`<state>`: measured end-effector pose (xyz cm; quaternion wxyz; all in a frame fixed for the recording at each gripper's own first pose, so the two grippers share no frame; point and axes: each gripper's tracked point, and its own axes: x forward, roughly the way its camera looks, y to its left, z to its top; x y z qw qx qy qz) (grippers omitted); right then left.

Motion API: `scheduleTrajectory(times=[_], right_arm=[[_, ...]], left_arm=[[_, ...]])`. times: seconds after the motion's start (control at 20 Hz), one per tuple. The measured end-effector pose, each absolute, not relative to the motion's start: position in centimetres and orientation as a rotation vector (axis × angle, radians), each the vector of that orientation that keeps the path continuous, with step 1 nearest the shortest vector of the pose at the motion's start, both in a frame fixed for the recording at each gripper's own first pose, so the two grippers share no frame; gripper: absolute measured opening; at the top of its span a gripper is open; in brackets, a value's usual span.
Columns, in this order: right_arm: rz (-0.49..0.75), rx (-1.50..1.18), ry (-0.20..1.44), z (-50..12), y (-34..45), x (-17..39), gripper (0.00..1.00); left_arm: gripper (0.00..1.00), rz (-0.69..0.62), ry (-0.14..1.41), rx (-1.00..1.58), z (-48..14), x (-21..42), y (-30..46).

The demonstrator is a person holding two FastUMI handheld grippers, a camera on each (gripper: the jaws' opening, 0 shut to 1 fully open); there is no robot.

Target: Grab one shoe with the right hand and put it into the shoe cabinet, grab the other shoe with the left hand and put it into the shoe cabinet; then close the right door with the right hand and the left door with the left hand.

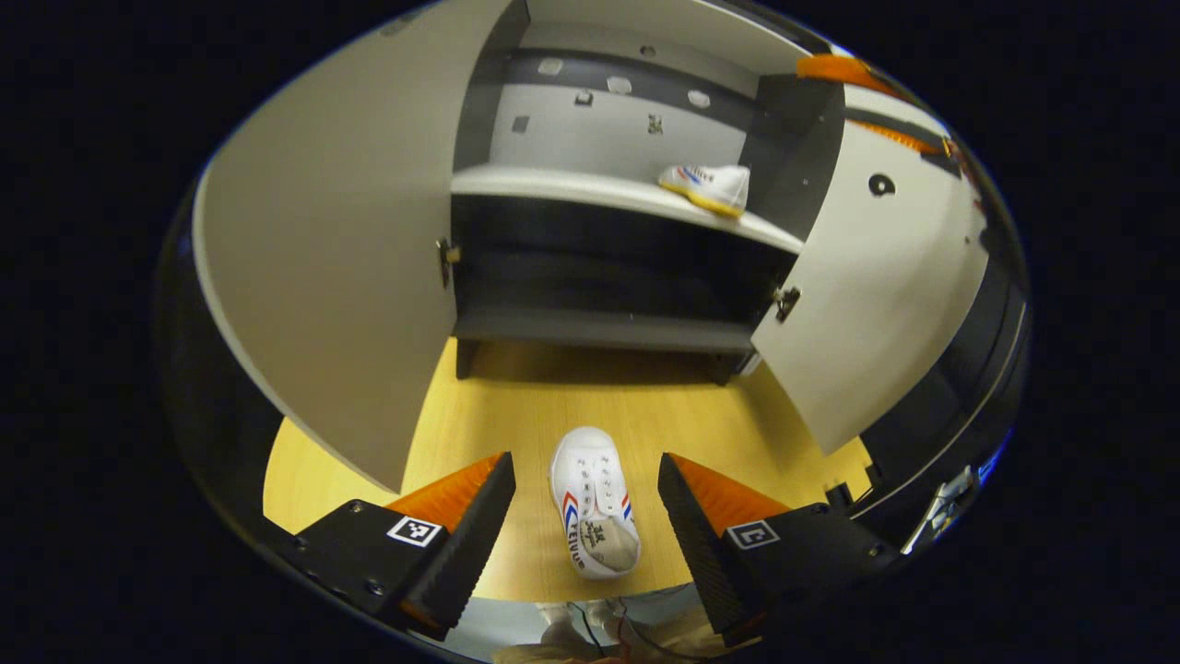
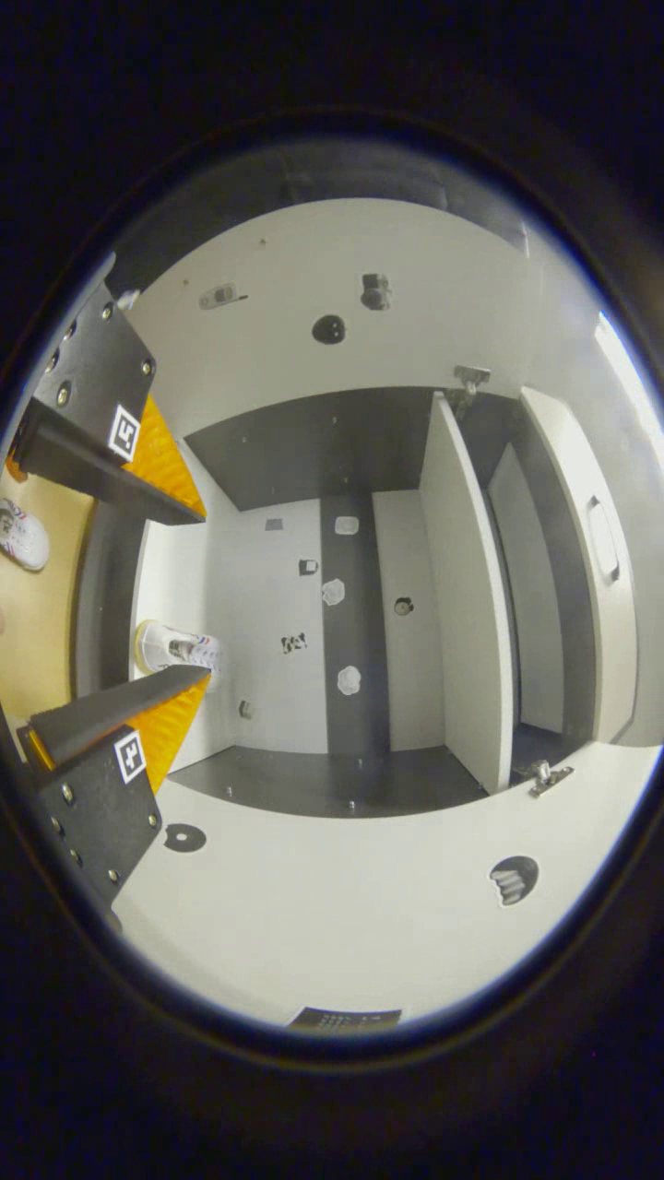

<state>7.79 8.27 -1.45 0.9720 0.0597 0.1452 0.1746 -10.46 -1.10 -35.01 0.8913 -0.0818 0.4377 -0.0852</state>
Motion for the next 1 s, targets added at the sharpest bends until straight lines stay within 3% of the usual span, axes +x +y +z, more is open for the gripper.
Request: scheduleTrajectory(times=[0.05,0.25,0.5,0.55,0.6,0.65,0.7,1.0], right_arm=[[0.364,0.13,0.272,-0.8,8.4,7.3,0.9],[0.364,0.113,0.222,0.5,7.8,5.7,0.87],[0.355,0.096,0.211,0.7,7.7,4.6,0.9],[0.351,0.099,0.212,0.7,7.6,4.5,0.9],[0.345,0.1,0.215,0.6,7.6,4.5,0.87],[0.34,0.101,0.217,0.6,7.4,4.5,0.9],[0.334,0.103,0.221,0.5,7.2,4.5,0.9],[0.295,0.083,0.23,0.0,5.9,4.4,0.87]], left_arm=[[0.96,-0.191,0.947,-0.168,-36.7,-10.7,-1.4],[0.92,-0.203,1.089,-0.151,-42.9,-11.6,-1.8],[0.84,-0.21,1.218,-0.156,-48.5,-12.7,-2.3],[0.88,-0.208,1.241,-0.158,-49.2,-12.9,-2.3],[0.8,-0.203,1.259,-0.162,-49.8,-13.1,-2.3],[0.84,-0.199,1.271,-0.169,-50.3,-13.1,-2.4],[0.75,-0.194,1.279,-0.174,-50.7,-13.2,-2.5],[0.67,-0.171,1.347,-0.178,-52.9,-14.2,-2.2]])
